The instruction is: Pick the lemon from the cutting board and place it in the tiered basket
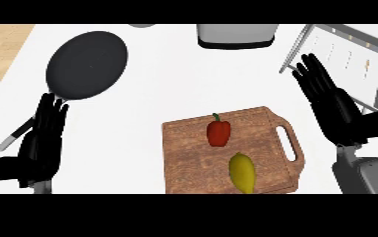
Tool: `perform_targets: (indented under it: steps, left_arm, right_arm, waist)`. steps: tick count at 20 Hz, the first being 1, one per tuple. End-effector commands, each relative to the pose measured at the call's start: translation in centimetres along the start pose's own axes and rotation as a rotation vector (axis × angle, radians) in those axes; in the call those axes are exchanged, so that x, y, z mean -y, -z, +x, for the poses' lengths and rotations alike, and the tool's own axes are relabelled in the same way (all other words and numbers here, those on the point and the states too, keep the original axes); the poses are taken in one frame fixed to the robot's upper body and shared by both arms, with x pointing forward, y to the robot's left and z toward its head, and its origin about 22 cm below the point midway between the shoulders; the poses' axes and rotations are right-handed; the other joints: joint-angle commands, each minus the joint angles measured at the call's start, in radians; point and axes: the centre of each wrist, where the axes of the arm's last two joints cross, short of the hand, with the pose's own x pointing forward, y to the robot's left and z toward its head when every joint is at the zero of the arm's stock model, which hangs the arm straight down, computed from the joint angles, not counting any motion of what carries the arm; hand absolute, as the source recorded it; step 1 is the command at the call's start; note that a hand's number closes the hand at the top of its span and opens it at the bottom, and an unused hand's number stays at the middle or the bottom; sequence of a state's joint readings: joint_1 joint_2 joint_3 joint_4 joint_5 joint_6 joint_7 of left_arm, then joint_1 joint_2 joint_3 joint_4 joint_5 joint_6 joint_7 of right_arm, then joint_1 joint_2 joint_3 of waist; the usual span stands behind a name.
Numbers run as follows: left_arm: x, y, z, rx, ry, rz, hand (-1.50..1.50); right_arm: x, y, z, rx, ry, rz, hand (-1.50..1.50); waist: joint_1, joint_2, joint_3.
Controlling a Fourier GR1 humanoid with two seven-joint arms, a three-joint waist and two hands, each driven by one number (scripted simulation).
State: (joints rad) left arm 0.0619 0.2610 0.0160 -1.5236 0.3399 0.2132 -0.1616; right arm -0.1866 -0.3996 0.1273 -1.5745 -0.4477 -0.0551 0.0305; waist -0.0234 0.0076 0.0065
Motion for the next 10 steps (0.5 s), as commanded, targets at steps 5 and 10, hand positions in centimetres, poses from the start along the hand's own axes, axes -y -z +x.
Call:
perform_targets:
  steps: [5, 10]
  left_arm:
    - [-1.5, -3.4, -3.9, -0.216, 0.245, 0.003, 0.0]
    - [-1.3, -4.2, -4.9, -0.285, 0.236, 0.021, 0.0]
  right_arm:
    - [1.8, -3.1, 3.7, 0.243, -0.34, -0.368, 1.5]
    - [5.5, -7.6, -1.2, 0.047, -0.222, -1.023, -1.5]
  waist:
    - [-0.055, -0.022, -0.01]
    - [-0.125, -0.022, -0.006]
